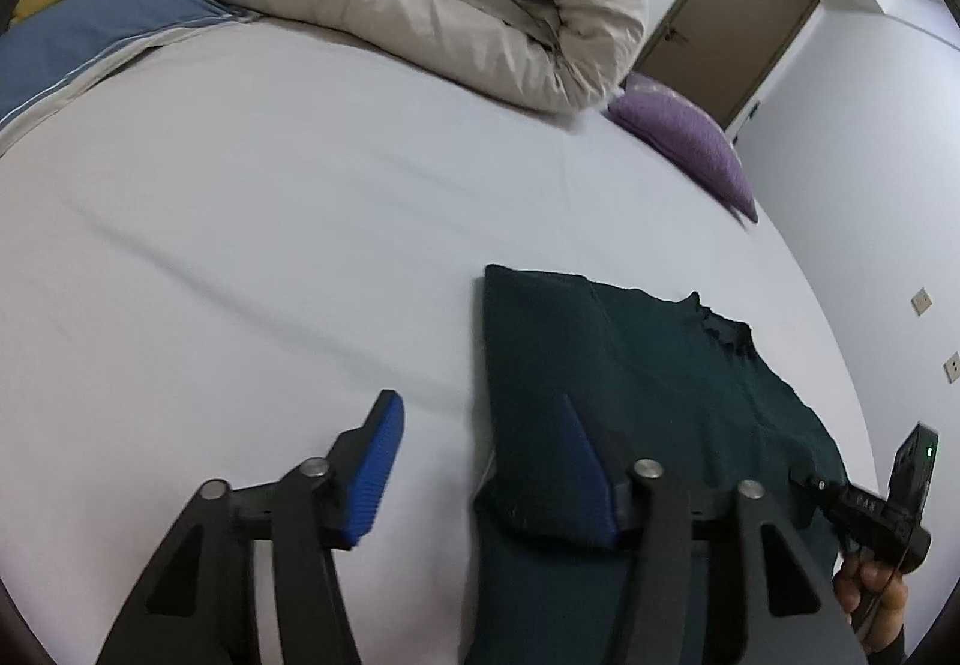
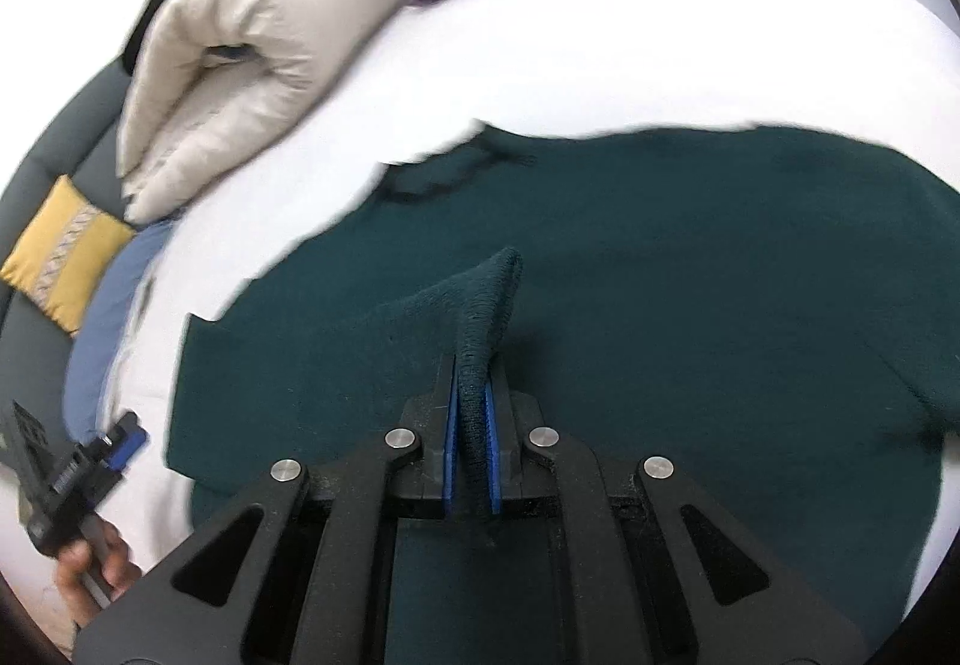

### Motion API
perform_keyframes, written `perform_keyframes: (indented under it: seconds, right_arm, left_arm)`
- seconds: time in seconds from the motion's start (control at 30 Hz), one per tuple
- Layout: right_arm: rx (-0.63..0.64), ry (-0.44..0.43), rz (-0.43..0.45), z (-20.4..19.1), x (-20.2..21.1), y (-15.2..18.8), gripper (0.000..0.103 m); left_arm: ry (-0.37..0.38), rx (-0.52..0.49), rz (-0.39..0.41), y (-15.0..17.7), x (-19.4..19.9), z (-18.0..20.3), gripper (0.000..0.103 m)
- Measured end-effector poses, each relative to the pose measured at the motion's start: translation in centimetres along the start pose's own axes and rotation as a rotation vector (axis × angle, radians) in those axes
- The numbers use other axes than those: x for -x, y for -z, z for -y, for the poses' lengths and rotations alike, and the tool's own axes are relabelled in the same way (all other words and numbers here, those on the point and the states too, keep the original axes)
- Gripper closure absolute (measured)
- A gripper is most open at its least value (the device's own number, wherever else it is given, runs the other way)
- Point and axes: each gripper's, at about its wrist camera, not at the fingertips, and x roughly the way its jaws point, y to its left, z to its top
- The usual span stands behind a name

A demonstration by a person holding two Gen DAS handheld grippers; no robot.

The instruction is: Fold small clothes

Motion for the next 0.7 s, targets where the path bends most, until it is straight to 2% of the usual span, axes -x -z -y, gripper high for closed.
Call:
perform_keyframes:
  seconds: [0.13, 0.27, 0.43, 0.53, 0.57, 0.6, 0.7]
  right_arm:
    - [-0.042, -0.016, -0.011, 2.2, -0.9, 0.4, 0.097]
    - [-0.029, -0.016, 0.008, 1.7, -1.4, -0.1, 0.097]
    - [-0.008, -0.001, 0.050, 1.9, -0.1, -0.4, 0.097]
    - [0.030, 0.028, 0.051, 1.7, 0.6, 0.0, 0.097]
    - [0.037, 0.033, 0.051, 1.8, 0.7, 0.2, 0.097]
    - [0.039, 0.036, 0.051, 1.7, 0.7, 0.2, 0.097]
    - [0.027, 0.031, 0.049, 2.2, 0.6, 0.4, 0.097]
  left_arm:
    - [-0.043, -0.024, -0.058, -1.5, -3.5, 0.6, 0.048]
    - [-0.094, -0.007, -0.133, -3.0, -6.9, 0.1, 0.048]
    - [-0.101, -0.045, -0.151, -3.9, -8.4, 0.7, 0.048]
    - [-0.093, -0.061, -0.165, -4.2, -9.1, 1.2, 0.067]
    - [-0.088, -0.074, -0.172, -4.3, -9.4, 1.5, 0.079]
    - [-0.085, -0.096, -0.179, -4.4, -9.6, 1.9, 0.087]
    - [-0.104, -0.148, -0.163, -4.6, -9.7, 2.7, 0.093]
